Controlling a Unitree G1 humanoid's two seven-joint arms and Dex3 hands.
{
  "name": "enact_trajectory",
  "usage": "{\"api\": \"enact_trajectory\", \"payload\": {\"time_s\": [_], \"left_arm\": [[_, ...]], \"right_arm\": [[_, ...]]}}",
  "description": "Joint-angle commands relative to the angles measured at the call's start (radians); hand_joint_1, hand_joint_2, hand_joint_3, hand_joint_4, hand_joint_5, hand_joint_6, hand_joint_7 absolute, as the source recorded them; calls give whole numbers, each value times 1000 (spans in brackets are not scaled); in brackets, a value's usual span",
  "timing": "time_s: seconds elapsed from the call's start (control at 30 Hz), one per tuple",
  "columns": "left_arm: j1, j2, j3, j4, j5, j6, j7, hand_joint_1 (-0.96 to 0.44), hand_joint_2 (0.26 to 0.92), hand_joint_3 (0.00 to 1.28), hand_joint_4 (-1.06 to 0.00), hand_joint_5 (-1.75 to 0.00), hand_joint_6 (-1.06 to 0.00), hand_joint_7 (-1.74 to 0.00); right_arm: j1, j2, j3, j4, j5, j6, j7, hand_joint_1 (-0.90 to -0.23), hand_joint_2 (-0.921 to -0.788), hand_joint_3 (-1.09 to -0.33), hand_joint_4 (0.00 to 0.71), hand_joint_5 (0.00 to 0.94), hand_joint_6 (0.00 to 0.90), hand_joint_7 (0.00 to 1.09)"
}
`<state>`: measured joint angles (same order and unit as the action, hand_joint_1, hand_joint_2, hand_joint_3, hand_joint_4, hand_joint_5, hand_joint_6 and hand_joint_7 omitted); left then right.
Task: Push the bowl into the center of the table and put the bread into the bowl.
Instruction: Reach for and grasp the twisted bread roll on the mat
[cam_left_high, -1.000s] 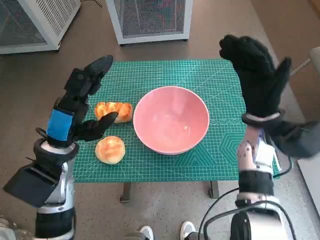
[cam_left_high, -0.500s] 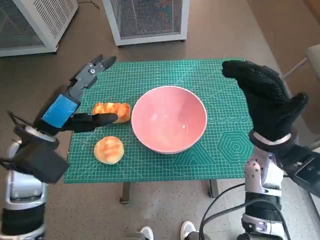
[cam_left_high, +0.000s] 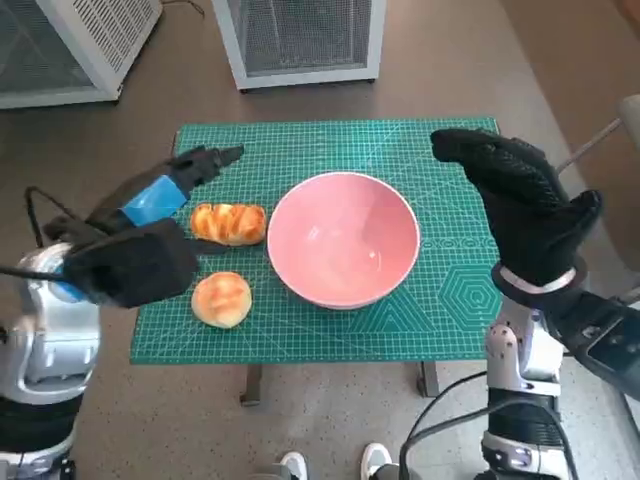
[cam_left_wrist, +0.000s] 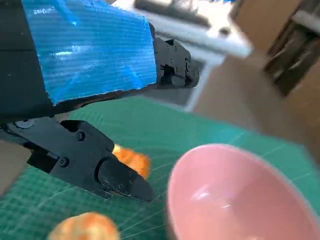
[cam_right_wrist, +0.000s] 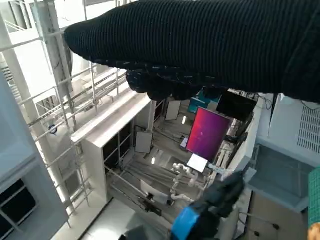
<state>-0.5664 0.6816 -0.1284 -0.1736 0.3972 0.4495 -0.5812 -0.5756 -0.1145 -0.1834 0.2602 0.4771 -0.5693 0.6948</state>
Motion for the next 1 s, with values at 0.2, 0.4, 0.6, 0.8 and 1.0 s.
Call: {"api": "enact_trajectory", "payload": {"time_s": [0.2, 0.4, 0.6, 0.8, 1.0], "left_arm": [[-75, -3, -88, 124, 82, 33, -7, 70, 749, 15, -127, -8, -305, -55], [-127, -26, -126, 253, 95, -7, 8, 60, 750, 16, -135, -7, -309, -43], [-199, -62, -189, 412, 136, -23, 22, 57, 754, 18, -132, -2, -315, -36], [-238, -90, -214, 520, 160, -41, 45, 45, 755, 20, -131, -1, -320, -31], [-270, -115, -235, 620, 179, -60, 68, 43, 756, 20, -131, -1, -323, -26]], "right_arm": [[21, -3, 3, 4, -2, 15, -11, -398, -921, -445, 495, 2, 166, 648], [25, -3, 5, -1, -1, 20, -15, -398, -921, -445, 495, 2, 165, 651], [30, -3, 7, -6, 0, 24, -19, -398, -921, -445, 495, 1, 163, 654], [33, -3, 7, -7, 0, 26, -20, -397, -921, -446, 495, 1, 161, 656], [35, -2, 6, -7, -1, 26, -22, -397, -921, -446, 495, 1, 160, 658]]}}
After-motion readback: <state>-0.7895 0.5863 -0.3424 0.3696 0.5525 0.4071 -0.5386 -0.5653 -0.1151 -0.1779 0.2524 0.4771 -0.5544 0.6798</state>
